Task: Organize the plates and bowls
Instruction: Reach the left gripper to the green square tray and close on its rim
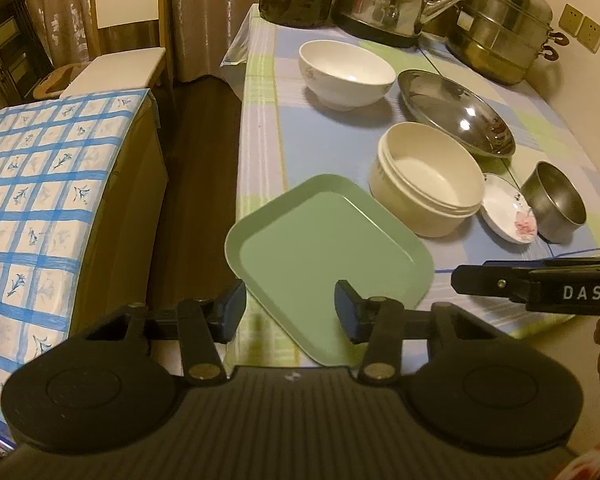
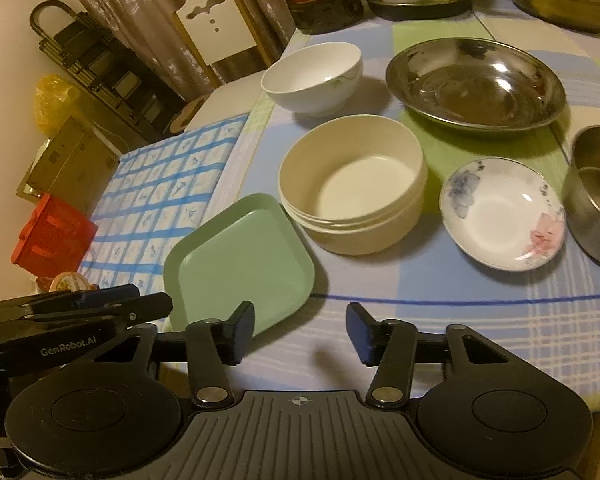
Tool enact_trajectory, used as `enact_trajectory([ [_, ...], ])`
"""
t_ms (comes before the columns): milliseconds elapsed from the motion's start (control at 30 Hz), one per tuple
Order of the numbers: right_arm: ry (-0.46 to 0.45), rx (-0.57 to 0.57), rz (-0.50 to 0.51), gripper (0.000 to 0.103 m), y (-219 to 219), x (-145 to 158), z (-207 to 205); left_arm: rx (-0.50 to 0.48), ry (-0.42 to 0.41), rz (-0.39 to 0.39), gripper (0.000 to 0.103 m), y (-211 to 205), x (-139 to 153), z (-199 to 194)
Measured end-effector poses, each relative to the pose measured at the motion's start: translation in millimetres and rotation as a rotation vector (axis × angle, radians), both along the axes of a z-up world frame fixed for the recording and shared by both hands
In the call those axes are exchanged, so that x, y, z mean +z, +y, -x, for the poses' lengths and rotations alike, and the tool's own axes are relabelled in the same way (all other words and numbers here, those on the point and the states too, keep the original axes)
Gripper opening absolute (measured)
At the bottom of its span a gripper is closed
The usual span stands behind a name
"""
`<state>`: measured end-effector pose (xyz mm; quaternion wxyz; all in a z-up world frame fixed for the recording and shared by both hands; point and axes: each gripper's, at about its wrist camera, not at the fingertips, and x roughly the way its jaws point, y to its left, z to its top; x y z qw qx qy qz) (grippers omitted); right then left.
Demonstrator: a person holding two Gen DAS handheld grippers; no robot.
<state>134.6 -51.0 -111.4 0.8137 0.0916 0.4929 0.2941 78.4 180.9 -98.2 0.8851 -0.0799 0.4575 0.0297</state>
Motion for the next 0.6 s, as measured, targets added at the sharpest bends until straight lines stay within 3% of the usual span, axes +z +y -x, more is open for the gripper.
enact_trajectory([
  [133, 0.005, -0.015, 0.011, 0.041, 10.5, -8.9, -5.2, 0.006, 0.0, 0.012, 0.043, 8.2, -7.5, -6.8],
  [233, 0.001, -0.026, 0.025, 0.035, 16.8, -14.4, -6.9, 0.004, 0.01, 0.017, 0.037, 13.5, -13.6, -12.5],
  [600, 0.008, -0.063, 0.05, 0.028, 24.3, -24.4, -15.0, 0.008, 0.012, 0.02, 0.034, 30.2, -25.3, -28.4],
])
